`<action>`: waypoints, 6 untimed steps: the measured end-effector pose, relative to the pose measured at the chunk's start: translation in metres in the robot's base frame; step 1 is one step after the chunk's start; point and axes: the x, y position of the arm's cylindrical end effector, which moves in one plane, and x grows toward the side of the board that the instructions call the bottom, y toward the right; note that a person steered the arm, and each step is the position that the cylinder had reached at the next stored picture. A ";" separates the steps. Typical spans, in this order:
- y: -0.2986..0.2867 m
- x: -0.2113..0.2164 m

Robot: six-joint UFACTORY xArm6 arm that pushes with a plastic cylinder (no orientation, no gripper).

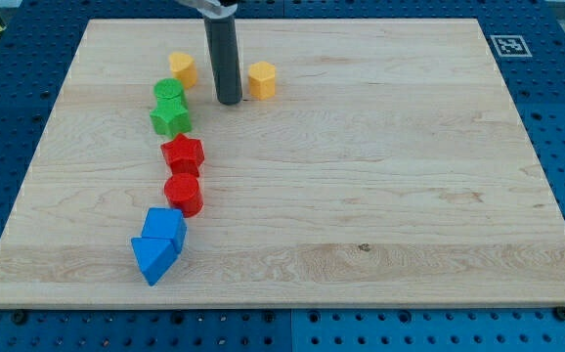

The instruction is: Place the yellow hexagon diagonally to the top right side of the yellow heart

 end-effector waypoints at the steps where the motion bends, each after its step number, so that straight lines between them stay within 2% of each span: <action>1: 0.015 0.001; 3: 0.060 -0.005; 5: 0.047 -0.057; 6: 0.058 -0.066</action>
